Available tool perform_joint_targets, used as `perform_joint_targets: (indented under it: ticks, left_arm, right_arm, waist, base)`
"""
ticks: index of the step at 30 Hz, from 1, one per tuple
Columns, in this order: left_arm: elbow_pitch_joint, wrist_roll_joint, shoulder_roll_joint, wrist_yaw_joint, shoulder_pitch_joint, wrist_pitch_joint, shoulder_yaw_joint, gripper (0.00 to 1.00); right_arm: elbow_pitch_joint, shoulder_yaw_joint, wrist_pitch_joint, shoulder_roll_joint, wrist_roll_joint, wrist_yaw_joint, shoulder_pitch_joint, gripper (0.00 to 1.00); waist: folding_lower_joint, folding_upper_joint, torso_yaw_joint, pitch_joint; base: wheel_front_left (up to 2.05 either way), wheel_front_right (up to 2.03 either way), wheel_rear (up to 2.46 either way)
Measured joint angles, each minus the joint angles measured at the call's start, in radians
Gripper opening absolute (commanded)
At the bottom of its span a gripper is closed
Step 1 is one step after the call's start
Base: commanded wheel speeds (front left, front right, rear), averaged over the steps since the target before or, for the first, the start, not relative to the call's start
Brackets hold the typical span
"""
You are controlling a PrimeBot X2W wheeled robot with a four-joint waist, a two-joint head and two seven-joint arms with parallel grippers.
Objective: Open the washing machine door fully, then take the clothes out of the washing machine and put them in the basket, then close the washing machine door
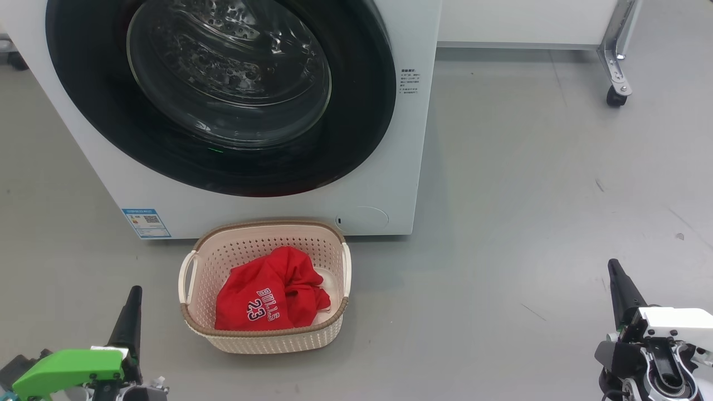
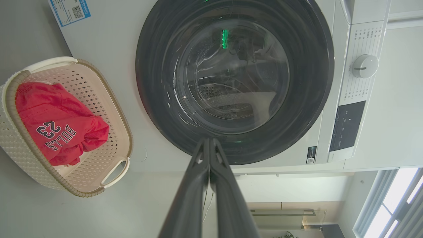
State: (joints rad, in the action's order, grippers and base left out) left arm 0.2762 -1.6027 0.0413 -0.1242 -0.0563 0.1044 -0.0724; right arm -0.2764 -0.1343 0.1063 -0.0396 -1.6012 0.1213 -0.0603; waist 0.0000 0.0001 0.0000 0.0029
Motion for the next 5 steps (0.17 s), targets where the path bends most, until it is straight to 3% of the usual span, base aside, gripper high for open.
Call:
perform_joint_targets:
  ticks: [5]
  left_arm:
    - [0.0,0.0,0.0,0.0,0.0,0.0,0.0,0.0]
  right_arm:
    - [0.0,0.0,0.0,0.0,0.0,0.0,0.0,0.0]
  waist:
    - [0.0,0.0,0.0,0.0]
  base:
    - [0.0,0.0,0.0]
